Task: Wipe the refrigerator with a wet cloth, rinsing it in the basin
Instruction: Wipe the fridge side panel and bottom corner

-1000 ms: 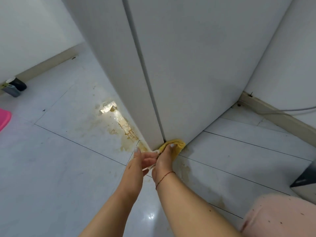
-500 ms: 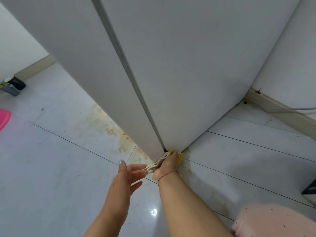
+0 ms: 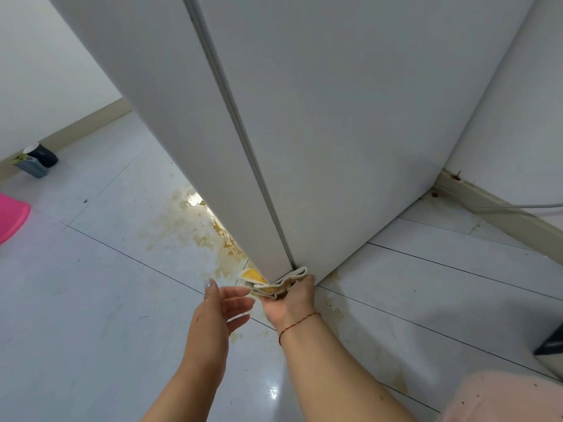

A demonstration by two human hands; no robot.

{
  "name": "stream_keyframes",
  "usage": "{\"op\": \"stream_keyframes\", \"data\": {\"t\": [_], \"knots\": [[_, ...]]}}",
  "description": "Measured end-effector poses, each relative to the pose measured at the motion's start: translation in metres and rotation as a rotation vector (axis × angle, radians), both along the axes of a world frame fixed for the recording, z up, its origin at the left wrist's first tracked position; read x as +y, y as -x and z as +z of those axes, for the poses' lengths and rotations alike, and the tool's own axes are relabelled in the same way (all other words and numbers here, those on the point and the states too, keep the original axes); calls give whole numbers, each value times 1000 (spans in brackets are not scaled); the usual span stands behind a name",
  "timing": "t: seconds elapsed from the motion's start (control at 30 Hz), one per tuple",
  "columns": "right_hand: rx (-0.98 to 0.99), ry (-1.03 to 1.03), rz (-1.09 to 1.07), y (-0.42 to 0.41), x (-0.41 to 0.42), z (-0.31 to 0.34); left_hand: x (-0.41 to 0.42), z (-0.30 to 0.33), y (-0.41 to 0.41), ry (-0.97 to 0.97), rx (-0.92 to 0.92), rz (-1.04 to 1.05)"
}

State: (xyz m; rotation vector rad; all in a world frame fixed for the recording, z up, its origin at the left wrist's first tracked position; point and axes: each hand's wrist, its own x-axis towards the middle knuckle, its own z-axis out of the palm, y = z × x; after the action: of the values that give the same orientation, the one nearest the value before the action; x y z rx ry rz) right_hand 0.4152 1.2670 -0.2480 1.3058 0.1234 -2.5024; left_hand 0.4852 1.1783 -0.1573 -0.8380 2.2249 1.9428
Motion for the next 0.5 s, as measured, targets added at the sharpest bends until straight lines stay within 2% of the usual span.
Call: {"op": "stream_keyframes", "data": {"t": [0.27,0.5], "knots": [[123,0,65,-8,19,89,4,39,15,-60,124,5],[316,10,108,-21,38,167,1,81,24,-51,250,85]]}}
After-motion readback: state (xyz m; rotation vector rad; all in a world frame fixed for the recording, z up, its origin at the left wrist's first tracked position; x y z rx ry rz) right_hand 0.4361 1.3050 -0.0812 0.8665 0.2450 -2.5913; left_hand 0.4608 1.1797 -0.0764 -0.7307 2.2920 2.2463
